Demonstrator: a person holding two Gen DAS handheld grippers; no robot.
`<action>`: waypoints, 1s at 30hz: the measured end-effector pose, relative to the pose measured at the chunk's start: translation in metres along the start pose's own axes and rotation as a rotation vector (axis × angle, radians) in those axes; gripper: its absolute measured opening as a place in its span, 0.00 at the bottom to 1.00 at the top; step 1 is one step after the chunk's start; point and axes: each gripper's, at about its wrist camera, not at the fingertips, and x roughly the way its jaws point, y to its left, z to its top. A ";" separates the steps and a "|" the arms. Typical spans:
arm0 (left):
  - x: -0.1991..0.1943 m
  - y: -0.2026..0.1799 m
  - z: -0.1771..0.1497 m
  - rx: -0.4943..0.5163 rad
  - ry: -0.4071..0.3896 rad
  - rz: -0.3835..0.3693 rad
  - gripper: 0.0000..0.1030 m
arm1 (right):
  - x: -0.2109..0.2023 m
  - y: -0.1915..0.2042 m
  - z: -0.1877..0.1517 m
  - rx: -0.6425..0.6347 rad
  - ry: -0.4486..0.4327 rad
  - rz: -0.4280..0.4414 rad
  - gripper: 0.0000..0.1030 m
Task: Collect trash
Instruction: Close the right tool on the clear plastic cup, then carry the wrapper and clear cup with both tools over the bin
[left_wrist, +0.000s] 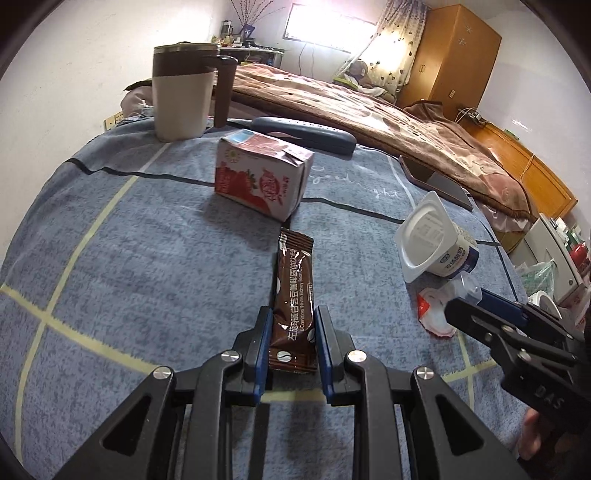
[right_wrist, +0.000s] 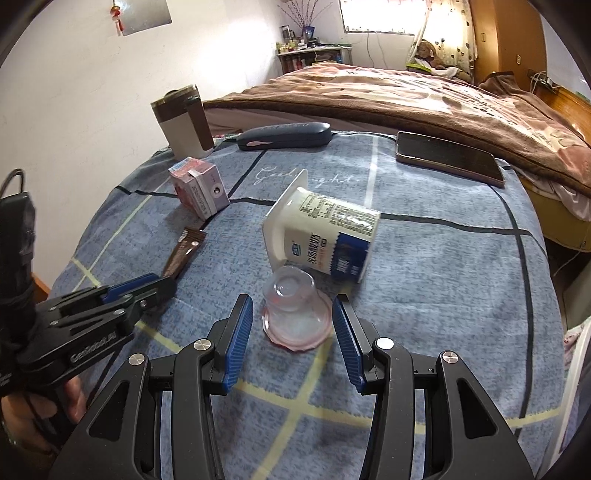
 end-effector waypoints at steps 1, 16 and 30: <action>0.000 0.001 0.000 -0.005 -0.001 -0.002 0.23 | 0.001 0.000 0.000 0.001 0.002 -0.002 0.46; -0.001 0.002 -0.002 -0.010 -0.004 -0.002 0.23 | 0.009 0.000 0.000 0.052 -0.001 -0.018 0.38; -0.010 0.000 -0.007 -0.011 -0.015 -0.001 0.23 | 0.002 0.000 -0.003 0.062 -0.023 -0.026 0.35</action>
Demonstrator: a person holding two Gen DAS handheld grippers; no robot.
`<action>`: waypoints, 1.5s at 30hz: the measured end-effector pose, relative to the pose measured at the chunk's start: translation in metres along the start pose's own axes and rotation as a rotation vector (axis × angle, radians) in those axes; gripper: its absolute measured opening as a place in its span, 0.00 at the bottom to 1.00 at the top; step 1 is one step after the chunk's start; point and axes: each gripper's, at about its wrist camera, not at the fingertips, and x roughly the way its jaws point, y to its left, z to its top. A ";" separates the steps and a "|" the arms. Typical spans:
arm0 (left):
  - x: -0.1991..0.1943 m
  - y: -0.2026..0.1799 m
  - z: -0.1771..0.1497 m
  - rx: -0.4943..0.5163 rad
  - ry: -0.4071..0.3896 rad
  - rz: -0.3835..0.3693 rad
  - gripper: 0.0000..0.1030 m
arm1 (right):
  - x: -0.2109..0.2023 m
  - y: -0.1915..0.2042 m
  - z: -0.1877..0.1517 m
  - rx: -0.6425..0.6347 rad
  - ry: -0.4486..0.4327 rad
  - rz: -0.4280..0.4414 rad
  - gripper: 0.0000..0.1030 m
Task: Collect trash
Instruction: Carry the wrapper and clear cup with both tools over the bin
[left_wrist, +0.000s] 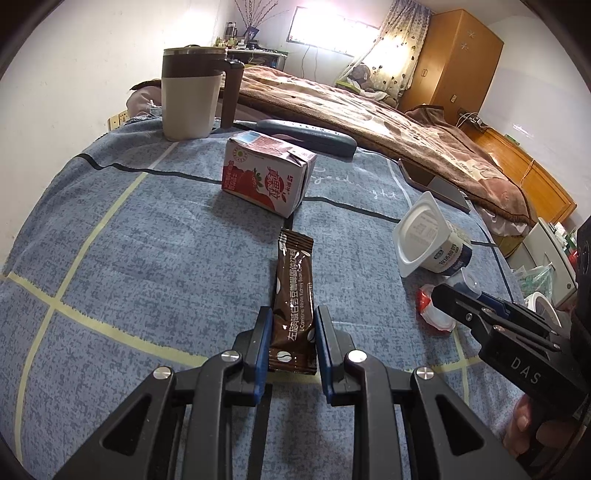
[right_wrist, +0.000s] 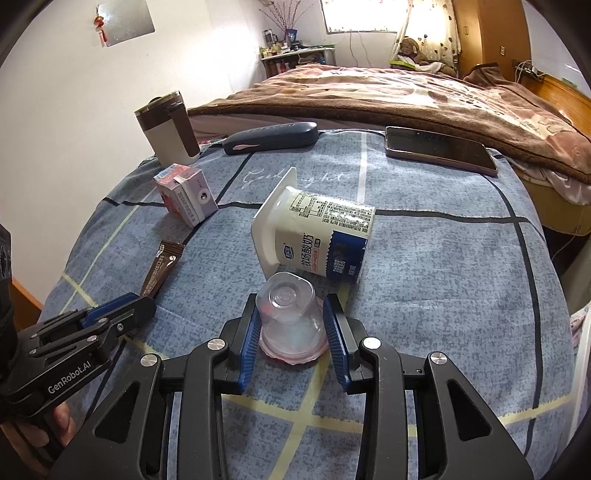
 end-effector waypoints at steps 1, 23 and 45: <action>-0.002 0.000 0.000 0.001 -0.001 -0.003 0.23 | -0.001 0.000 0.000 0.000 -0.003 0.002 0.35; -0.047 -0.052 -0.008 0.088 -0.076 -0.045 0.23 | -0.062 -0.023 -0.012 0.036 -0.106 -0.005 0.35; -0.058 -0.170 -0.018 0.261 -0.094 -0.174 0.23 | -0.136 -0.110 -0.035 0.149 -0.221 -0.133 0.35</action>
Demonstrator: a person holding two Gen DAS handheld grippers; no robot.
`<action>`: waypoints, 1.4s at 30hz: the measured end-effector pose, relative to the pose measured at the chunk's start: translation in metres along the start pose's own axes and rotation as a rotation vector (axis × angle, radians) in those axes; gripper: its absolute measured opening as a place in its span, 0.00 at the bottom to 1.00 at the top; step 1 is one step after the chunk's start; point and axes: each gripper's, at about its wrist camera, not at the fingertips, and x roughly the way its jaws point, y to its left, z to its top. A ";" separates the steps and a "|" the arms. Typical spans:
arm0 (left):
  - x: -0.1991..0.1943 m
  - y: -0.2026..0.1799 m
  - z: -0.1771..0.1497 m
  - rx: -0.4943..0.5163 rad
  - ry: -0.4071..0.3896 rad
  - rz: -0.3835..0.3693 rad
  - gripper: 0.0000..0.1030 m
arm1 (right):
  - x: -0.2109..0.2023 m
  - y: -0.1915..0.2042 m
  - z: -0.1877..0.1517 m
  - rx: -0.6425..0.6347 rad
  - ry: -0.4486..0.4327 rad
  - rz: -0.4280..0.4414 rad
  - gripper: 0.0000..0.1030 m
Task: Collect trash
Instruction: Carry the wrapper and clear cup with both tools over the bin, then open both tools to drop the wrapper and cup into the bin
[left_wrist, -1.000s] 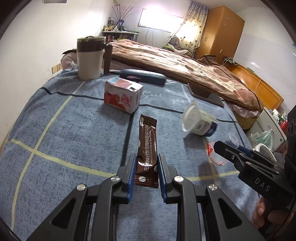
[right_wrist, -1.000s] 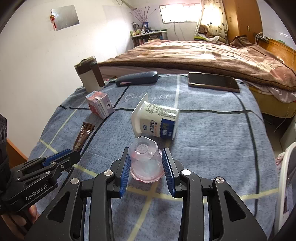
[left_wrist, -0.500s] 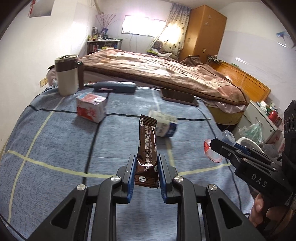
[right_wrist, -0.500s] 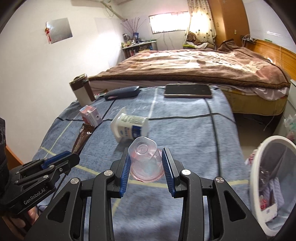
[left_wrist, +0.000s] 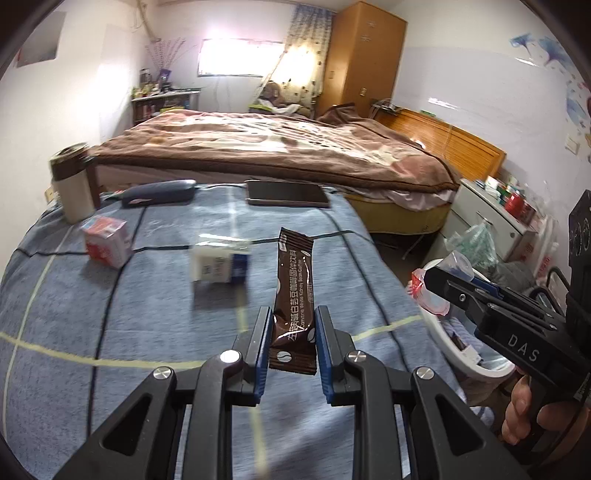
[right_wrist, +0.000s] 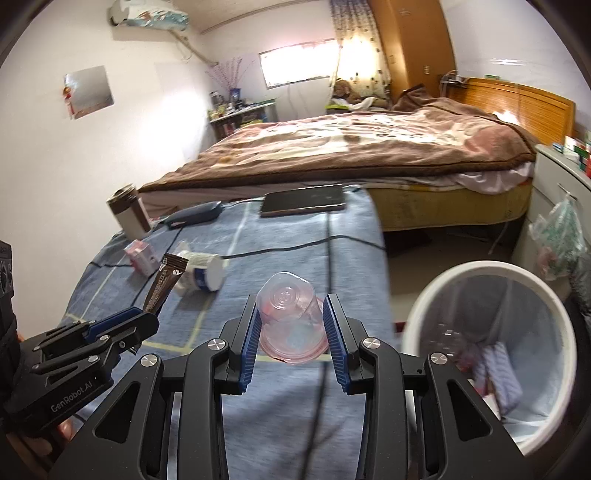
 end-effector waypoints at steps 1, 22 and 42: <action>0.001 -0.007 0.001 0.011 -0.001 -0.007 0.23 | -0.003 -0.005 0.000 0.004 -0.003 -0.007 0.35; 0.045 -0.142 0.013 0.181 0.053 -0.191 0.23 | -0.039 -0.114 -0.011 0.117 -0.009 -0.201 0.35; 0.086 -0.194 -0.007 0.225 0.155 -0.233 0.25 | -0.025 -0.170 -0.040 0.197 0.114 -0.290 0.36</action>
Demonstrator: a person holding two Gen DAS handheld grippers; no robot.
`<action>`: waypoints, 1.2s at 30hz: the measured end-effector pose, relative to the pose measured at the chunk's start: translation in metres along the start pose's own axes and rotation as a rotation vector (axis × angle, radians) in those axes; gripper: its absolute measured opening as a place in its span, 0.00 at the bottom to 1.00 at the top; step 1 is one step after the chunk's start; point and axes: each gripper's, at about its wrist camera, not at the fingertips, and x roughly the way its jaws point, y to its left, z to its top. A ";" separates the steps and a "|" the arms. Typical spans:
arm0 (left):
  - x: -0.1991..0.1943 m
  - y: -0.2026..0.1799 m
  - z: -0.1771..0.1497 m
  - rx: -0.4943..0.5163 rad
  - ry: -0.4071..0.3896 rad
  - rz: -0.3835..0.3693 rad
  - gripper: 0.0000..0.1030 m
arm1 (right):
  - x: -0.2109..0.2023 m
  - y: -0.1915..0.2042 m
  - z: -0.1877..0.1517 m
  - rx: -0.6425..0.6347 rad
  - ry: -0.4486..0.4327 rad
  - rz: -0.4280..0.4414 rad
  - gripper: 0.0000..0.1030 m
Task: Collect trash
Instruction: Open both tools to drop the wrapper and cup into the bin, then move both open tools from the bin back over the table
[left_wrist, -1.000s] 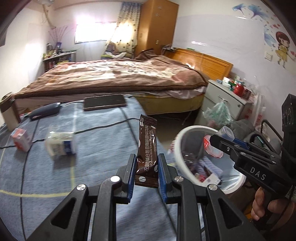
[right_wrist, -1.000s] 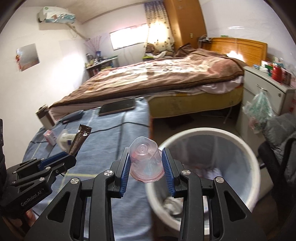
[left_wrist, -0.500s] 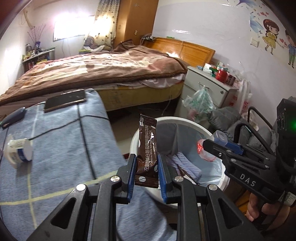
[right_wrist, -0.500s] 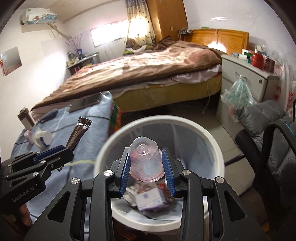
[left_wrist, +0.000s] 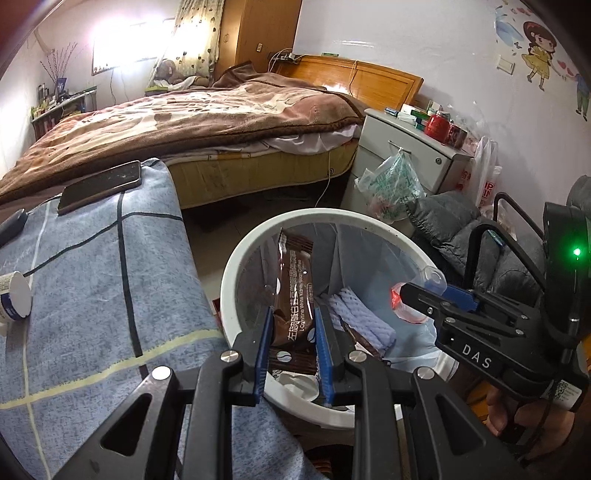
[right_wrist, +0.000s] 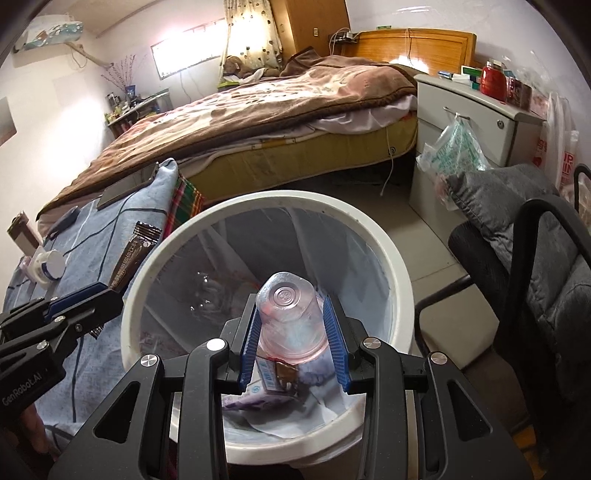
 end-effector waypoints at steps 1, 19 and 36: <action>0.001 -0.001 0.000 0.001 0.003 0.004 0.30 | 0.001 0.000 0.000 -0.001 0.004 -0.004 0.36; -0.018 0.020 -0.004 -0.049 -0.028 0.028 0.51 | -0.004 0.006 0.000 -0.005 -0.015 0.002 0.56; -0.082 0.102 -0.029 -0.176 -0.124 0.175 0.53 | -0.012 0.077 0.004 -0.125 -0.064 0.142 0.56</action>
